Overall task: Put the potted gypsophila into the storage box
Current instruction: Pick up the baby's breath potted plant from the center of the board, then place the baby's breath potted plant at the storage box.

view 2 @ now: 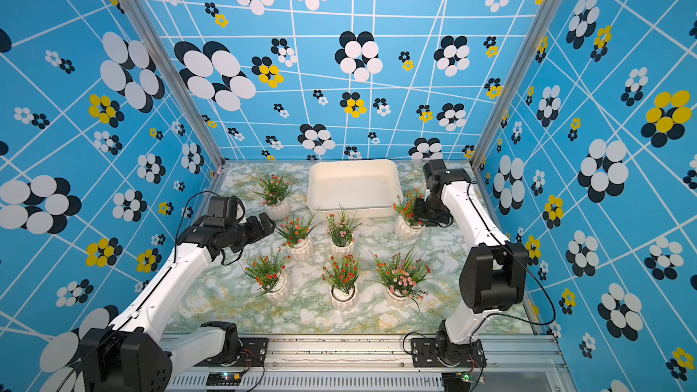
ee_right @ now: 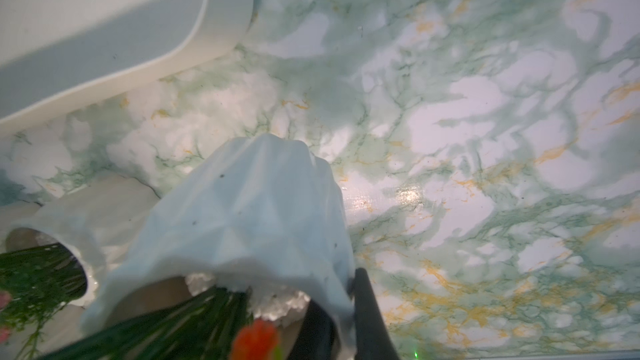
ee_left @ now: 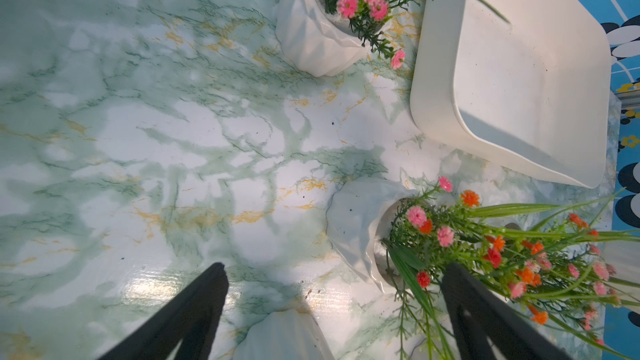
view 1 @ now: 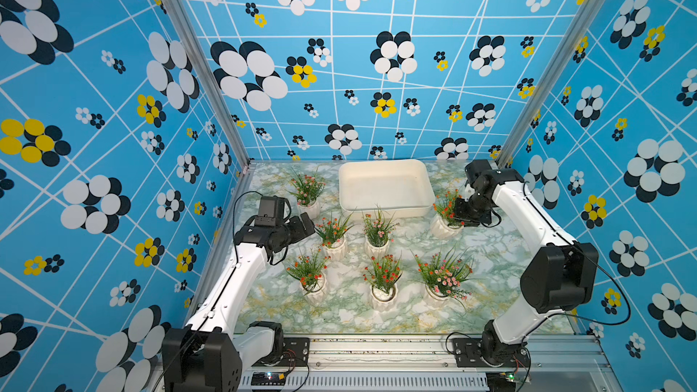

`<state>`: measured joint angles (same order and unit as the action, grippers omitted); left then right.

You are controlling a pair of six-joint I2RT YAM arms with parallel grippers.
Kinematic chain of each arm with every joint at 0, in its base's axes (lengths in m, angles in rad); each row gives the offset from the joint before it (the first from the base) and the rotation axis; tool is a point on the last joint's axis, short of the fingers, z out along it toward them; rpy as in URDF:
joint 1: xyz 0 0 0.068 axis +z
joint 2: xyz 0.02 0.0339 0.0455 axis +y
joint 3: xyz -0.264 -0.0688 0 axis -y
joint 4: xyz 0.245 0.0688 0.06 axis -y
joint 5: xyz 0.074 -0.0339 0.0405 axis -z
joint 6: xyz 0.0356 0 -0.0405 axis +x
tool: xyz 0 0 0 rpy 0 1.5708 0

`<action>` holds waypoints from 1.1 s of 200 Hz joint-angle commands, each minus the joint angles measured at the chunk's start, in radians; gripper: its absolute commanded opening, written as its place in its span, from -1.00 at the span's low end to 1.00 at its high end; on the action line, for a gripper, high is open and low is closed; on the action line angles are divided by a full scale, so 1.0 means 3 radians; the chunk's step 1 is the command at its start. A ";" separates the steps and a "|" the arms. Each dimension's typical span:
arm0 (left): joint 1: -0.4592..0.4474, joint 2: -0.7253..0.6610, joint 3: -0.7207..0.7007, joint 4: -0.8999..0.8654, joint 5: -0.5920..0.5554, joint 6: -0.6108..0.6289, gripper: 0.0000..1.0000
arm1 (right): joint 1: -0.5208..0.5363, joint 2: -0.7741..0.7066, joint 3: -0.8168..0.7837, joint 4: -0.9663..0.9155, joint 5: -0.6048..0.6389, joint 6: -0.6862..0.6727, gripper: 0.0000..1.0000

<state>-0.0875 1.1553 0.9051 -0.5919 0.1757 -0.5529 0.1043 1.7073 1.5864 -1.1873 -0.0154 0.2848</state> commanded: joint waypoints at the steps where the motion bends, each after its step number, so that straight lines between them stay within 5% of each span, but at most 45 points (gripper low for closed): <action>1: -0.0020 -0.0041 0.0076 -0.0057 -0.0074 0.0098 0.99 | 0.0010 0.0140 0.0511 -0.0250 -0.0003 -0.0060 -1.00; 61: 0.0005 -0.0010 0.0087 -0.0037 -0.0079 0.0100 0.99 | 0.0238 0.0873 0.1958 -0.0584 -0.0020 0.0121 -1.00; 126: 0.0064 -0.0016 0.0148 -0.0085 -0.0125 0.0174 0.99 | 0.0710 0.2278 0.4098 -0.1194 0.0118 0.0517 -1.00; 220: 0.0095 -0.0082 0.0096 -0.0139 -0.0166 0.0242 0.99 | 0.1193 0.2614 0.3737 -0.0634 0.0263 0.0882 -1.00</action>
<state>-0.0692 1.1545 0.9195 -0.6086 0.1413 -0.5045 0.4480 2.4760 2.7026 -1.4380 0.0391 0.5068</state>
